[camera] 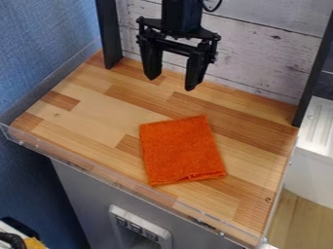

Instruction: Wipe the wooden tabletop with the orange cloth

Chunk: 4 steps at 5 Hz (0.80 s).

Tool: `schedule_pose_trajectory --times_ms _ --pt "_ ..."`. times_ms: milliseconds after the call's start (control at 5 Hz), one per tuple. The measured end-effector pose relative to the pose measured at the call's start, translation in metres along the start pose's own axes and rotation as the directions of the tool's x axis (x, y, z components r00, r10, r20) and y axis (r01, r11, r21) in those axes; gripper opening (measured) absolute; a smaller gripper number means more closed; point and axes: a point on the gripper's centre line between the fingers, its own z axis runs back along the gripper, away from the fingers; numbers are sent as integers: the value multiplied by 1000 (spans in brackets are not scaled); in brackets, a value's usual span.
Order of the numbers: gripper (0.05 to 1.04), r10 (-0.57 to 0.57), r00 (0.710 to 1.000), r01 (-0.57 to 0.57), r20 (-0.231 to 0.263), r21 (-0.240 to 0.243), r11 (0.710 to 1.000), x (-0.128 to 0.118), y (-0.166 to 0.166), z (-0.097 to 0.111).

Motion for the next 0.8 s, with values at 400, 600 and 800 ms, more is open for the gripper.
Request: schedule_pose_trajectory --times_ms 400,600,800 --pt "999 33 999 -33 11 -2 999 -1 -6 -9" --pt "995 47 998 -47 38 -2 999 0 -14 -15" --pt "943 66 995 -65 76 -6 998 1 -18 -17"
